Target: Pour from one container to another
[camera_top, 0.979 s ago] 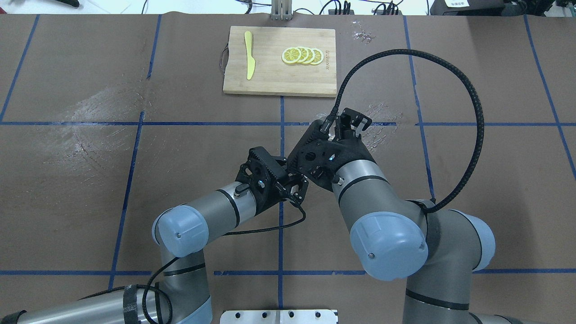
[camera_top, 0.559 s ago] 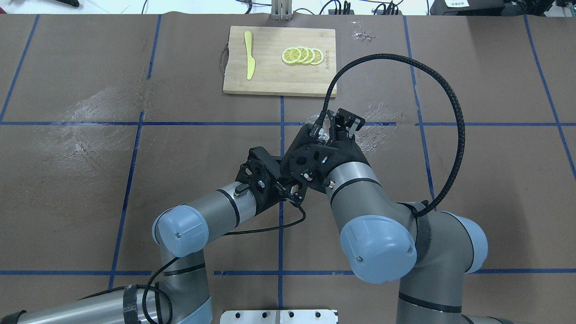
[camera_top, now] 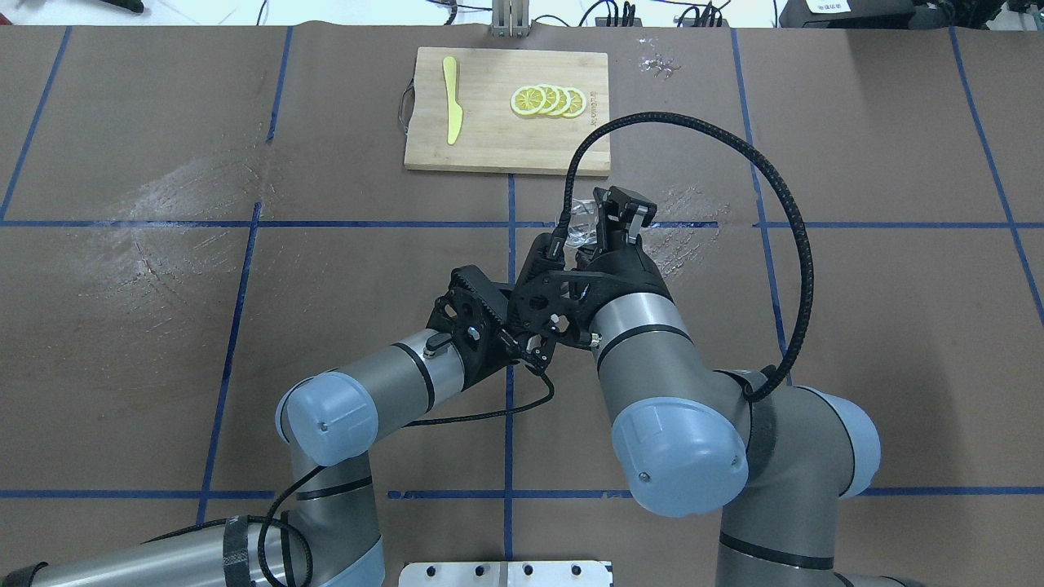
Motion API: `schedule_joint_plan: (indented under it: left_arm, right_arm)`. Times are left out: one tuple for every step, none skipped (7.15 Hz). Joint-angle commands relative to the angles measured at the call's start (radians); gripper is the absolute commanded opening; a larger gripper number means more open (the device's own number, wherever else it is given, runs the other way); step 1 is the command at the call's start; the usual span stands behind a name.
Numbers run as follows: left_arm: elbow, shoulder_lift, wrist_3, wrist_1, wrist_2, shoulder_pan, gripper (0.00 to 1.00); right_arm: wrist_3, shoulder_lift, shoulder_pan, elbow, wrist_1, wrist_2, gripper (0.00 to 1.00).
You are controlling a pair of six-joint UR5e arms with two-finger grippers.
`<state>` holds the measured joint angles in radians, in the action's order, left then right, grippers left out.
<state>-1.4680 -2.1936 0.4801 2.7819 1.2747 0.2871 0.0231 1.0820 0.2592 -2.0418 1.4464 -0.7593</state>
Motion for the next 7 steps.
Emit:
schedule_joint_plan:
  left_arm:
    - [0.000,0.000,0.000,0.002,0.000,0.001,0.00]
    - [0.000,0.000,0.000,0.002,0.000,0.001,0.00]
    - [0.000,0.000,0.000,0.002,0.000,0.001,0.00]
    - [0.000,0.000,0.000,0.002,-0.002,0.001,0.00]
    - [0.000,0.000,0.000,0.002,-0.002,0.001,0.00]
    - [0.000,0.000,0.000,0.002,-0.002,0.001,0.00]
    - [0.000,0.000,0.000,0.002,-0.002,0.001,0.00]
  right_arm:
    - [0.046,-0.001,-0.004,0.000,0.000,0.015,0.00]
    - [0.047,-0.001,-0.011,-0.001,0.000,0.029,0.00]
    - [0.047,0.001,-0.024,-0.001,0.000,0.052,0.00]
    - [0.087,-0.001,-0.034,0.000,0.000,0.073,0.00]
    - [0.118,0.001,-0.038,0.000,0.002,0.087,0.00]
    - [0.139,0.004,-0.049,0.000,0.002,0.109,0.00]
    - [0.168,0.004,-0.054,0.003,0.002,0.126,0.00]
